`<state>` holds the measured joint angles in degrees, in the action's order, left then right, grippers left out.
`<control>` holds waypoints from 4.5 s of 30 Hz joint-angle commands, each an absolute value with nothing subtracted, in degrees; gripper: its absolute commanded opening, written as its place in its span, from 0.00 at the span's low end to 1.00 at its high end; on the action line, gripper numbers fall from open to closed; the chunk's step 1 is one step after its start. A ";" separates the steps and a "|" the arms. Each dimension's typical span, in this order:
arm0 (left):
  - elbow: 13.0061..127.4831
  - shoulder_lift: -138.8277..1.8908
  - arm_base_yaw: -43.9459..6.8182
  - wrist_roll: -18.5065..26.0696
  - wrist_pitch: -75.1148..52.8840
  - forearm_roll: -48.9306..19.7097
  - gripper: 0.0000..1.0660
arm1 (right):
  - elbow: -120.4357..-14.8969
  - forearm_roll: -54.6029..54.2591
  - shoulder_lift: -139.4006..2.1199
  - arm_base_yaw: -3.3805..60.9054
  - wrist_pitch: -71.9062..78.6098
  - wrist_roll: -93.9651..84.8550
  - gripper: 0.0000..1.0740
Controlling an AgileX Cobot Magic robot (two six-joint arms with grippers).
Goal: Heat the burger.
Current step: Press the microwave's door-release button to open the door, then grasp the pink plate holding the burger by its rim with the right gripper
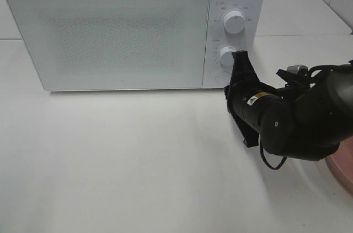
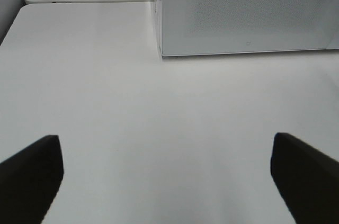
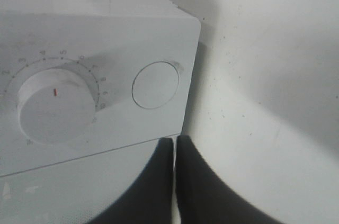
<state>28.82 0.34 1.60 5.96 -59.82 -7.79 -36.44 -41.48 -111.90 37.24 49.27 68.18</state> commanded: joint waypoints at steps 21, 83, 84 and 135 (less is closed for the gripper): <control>28.59 1.38 1.72 5.56 -59.42 -8.14 0.94 | -44.35 -28.88 -119.23 31.23 48.70 75.46 0.00; 28.59 1.38 1.72 5.56 -59.42 -8.14 0.94 | -52.83 -31.57 -123.53 27.90 64.40 70.82 0.00; 28.59 1.38 1.72 5.56 -59.42 -8.14 0.94 | -53.51 -31.86 -123.53 27.90 65.60 70.82 0.00; 28.59 1.38 1.72 5.56 -59.42 -8.14 0.94 | -40.45 -22.92 -113.27 28.76 38.45 72.59 0.00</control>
<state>28.82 0.34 1.60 5.96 -59.82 -7.79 -41.48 -24.35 -115.57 28.99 41.42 74.66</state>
